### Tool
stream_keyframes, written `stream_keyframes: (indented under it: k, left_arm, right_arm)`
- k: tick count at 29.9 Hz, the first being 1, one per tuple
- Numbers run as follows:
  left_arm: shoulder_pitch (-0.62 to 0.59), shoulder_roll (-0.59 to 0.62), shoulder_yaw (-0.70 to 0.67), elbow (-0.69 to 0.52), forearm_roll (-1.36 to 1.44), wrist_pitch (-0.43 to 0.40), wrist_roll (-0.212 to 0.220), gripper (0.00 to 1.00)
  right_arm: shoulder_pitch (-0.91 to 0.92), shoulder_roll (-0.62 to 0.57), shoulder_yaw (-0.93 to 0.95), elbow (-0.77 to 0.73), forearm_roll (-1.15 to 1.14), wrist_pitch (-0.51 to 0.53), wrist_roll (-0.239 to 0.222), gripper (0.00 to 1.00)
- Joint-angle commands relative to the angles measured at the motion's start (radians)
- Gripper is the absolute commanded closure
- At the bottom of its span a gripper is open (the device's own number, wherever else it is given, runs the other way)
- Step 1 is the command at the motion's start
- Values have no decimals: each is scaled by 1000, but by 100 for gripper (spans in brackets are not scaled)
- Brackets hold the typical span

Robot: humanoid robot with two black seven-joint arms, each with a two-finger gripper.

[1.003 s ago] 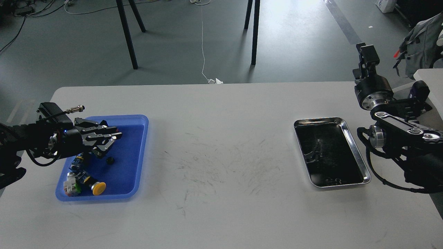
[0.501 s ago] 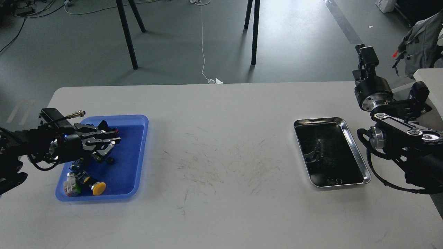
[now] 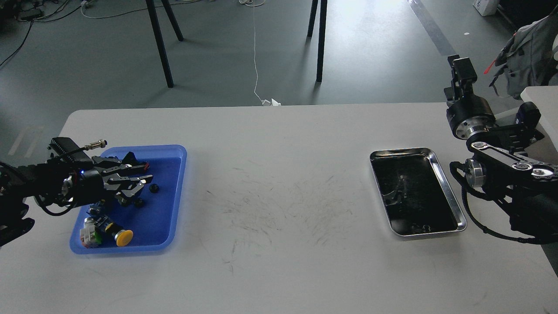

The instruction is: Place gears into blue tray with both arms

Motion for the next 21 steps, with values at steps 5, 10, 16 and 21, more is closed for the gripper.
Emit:
stream_keyframes:
  k: [5, 10, 16, 21]
  left_arm:
    - [-15, 27, -59, -1, -210, -10, 0, 40]
    - [-16, 39, -67, -1, -273, -13, 0, 38]
    - [-18, 62, -131, -2, -673, -174, 0, 30]
    - [-21, 59, -187, 5, -887, -331, 0, 21]
  right_arm:
    - [11, -2, -4, 9, -15, 9, -2, 4]
    - [14, -2, -2, 14, -17, 9, 0, 3]
    - [20, -32, -2, 113, -28, 11, 0, 1]
    - [41, -35, -1, 156, -31, 8, -14, 2]
